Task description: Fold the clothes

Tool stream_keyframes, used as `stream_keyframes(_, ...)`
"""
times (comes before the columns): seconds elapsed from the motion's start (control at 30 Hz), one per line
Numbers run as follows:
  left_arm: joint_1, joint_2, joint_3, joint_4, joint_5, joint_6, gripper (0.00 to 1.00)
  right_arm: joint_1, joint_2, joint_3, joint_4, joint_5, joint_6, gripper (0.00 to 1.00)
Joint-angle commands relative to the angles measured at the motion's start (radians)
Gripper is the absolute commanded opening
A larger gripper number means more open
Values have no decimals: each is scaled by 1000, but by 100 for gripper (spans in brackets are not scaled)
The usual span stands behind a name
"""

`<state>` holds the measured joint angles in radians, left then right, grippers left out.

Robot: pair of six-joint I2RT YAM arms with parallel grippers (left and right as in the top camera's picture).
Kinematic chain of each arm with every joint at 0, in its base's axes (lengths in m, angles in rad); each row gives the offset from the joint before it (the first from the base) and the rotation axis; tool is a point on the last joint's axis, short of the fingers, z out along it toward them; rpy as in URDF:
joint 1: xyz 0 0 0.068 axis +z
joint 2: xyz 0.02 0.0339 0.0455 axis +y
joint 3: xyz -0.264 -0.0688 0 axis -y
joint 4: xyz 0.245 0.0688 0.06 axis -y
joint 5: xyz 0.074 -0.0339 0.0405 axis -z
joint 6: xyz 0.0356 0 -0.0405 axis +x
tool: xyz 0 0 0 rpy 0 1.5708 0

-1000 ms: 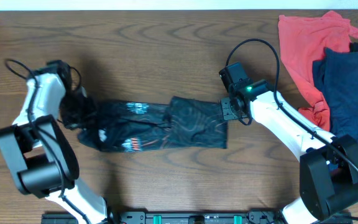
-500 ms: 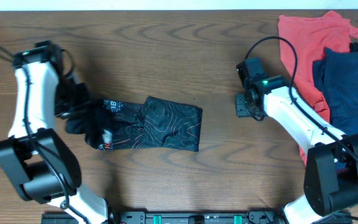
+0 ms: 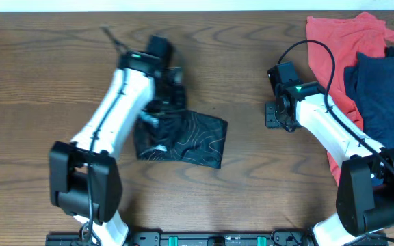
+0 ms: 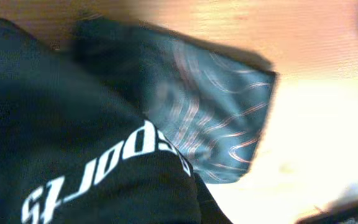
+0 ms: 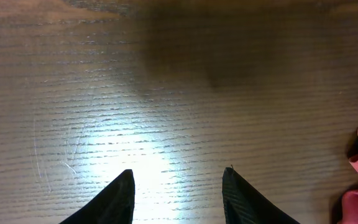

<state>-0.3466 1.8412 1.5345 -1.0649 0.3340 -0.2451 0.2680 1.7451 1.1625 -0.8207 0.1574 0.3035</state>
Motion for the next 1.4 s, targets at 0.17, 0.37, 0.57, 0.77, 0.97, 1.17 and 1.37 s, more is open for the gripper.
stream_keyframes(0.17,-146,17,16,8,-58,-71,8,-7,-27,15,-7,11,-6,44)
stream_keyframes(0.37,-205,30,13,6,-58,-71,8,-7,-27,15,-7,11,-5,44)
stream_keyframes(0.57,-255,30,9,19,-58,-71,10,-7,-27,15,-7,-1,-5,44)
stream_keyframes(0.77,-280,26,7,13,-50,-71,45,-7,-27,15,-6,-11,-5,44)
stream_keyframes(0.97,-185,-51,23,-54,-127,-18,48,-7,-27,15,27,-108,-95,48)
stream_keyframes(1.17,29,-135,23,-54,-215,-19,52,17,-27,15,156,-562,-390,50)
stream_keyframes(1.37,177,-100,-5,-51,-194,-23,56,123,-25,16,312,-600,-399,63)
